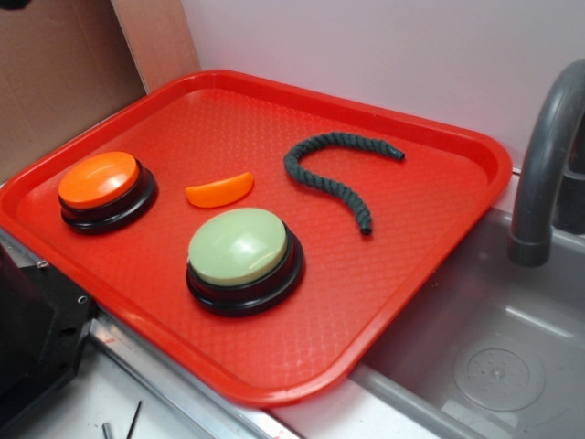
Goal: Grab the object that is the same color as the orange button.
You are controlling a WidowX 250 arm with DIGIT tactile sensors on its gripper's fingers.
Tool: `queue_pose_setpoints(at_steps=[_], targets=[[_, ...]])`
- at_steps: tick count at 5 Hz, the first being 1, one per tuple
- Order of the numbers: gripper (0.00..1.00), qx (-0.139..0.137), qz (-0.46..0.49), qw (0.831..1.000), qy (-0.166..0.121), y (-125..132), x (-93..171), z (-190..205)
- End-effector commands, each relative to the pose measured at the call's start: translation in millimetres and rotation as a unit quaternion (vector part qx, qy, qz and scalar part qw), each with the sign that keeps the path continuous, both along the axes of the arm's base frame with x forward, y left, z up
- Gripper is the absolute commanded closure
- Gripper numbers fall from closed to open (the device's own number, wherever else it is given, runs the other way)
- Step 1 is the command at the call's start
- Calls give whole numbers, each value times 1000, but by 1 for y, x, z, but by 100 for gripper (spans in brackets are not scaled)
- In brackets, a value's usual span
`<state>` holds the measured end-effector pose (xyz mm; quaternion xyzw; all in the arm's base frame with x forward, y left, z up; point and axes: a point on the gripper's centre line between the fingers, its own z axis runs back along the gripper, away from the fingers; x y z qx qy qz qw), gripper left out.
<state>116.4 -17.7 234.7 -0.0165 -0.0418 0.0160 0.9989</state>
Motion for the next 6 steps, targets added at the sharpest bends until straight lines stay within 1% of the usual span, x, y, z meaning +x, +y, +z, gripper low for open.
queue_pose_setpoints(at_steps=[1,2,3,4,5,6], targets=[[0,0,0,1000,0,0,0,0],[0,25,3,1000,1,5,18,-14],[0,19,-53,998,-31,3,30,-26],[0,15,-136,989,-51,7,51,-58],[0,5,-180,982,-57,15,67,-89],[0,40,-195,979,-43,17,85,-118]])
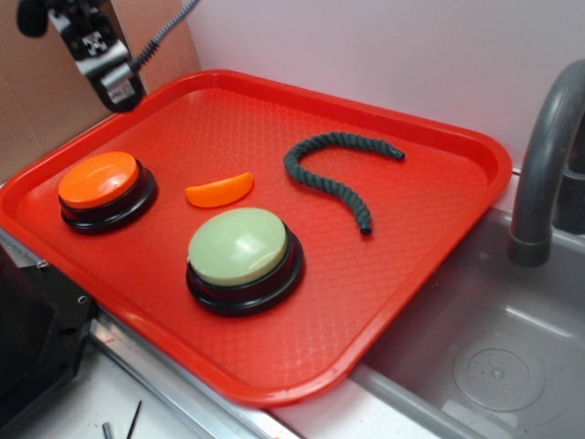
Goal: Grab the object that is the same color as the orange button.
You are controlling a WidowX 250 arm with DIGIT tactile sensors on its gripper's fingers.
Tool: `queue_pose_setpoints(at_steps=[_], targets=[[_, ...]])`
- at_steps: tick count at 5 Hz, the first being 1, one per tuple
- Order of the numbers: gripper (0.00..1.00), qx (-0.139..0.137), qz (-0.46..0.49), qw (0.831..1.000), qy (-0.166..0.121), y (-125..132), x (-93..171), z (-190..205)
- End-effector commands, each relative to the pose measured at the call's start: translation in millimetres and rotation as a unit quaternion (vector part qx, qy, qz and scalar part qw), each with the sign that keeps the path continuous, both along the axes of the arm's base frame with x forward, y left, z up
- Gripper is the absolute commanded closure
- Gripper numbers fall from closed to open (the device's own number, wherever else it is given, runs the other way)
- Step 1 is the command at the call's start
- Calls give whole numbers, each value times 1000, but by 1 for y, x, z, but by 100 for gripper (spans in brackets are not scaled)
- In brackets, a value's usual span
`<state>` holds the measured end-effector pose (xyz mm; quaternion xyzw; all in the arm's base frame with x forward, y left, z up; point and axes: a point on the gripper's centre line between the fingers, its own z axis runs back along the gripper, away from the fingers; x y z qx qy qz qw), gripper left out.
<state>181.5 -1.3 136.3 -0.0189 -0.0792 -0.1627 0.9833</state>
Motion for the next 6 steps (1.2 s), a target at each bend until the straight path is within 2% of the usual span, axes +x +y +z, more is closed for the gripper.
queue_pose_setpoints(at_steps=[1,2,4,5,6], targets=[[0,52,-11,999,3,1,37,-53],[0,72,-23,997,24,-3,44,-79],[0,70,-31,995,66,-15,45,-117],[100,59,-13,996,62,-9,45,-118],[100,52,-10,997,60,-7,44,-120]])
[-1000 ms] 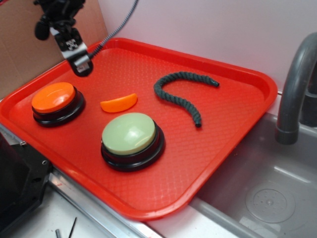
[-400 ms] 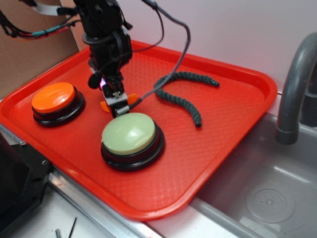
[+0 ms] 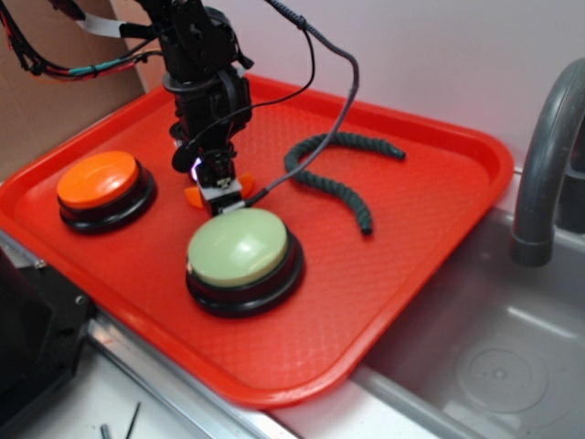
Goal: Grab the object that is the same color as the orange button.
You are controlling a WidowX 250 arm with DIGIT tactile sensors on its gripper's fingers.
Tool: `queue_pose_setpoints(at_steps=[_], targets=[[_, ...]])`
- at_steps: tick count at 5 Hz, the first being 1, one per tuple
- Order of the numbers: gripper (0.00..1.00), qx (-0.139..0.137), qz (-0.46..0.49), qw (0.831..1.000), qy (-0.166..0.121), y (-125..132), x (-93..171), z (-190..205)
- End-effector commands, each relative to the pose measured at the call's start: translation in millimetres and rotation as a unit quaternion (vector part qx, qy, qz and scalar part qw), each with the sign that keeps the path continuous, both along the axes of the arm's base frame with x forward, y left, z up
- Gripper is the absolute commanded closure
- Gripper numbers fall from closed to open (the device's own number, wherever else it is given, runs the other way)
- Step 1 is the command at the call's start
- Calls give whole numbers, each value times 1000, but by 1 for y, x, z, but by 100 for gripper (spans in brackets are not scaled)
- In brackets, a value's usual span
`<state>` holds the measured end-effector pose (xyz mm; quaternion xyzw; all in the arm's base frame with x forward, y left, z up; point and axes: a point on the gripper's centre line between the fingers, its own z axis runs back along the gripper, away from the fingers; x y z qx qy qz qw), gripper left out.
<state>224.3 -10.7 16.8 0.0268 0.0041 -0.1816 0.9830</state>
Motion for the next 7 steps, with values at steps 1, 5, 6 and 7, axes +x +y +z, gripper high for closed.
queue_pose_setpoints(at_steps=[1,5,6,7], targets=[[100,-11,9,1000,-12,3,2,2],[100,-25,275,960,-42,30,11,128],[100,-43,302,950,-68,38,1,151],[100,-31,314,942,-116,39,-19,165]])
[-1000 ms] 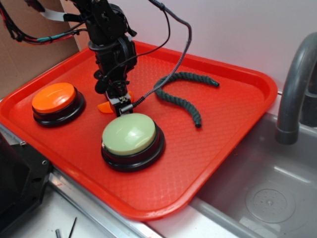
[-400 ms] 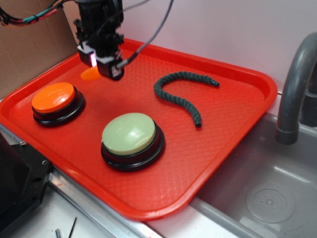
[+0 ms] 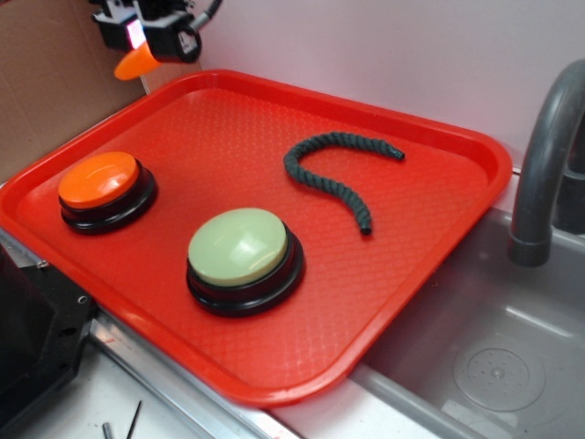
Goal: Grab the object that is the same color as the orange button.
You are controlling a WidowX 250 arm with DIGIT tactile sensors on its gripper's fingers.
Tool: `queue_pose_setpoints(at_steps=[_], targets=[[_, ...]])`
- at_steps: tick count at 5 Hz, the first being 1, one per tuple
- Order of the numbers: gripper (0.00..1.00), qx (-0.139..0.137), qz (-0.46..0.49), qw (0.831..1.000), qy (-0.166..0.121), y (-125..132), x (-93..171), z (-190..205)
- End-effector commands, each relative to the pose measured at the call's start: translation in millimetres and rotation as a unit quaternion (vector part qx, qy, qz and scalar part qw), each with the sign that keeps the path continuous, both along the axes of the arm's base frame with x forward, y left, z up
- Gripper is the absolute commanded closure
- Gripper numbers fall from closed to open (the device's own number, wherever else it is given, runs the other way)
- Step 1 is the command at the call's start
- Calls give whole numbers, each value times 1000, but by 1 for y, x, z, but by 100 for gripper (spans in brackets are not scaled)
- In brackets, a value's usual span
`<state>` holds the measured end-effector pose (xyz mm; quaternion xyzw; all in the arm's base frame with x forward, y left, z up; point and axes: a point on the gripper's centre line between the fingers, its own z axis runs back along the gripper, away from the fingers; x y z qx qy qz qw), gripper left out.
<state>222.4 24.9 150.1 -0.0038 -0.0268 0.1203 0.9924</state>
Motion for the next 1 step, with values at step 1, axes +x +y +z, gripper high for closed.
queue_pose_setpoints(at_steps=[1], targets=[[100,28,15,995,-96,1,-26,32]])
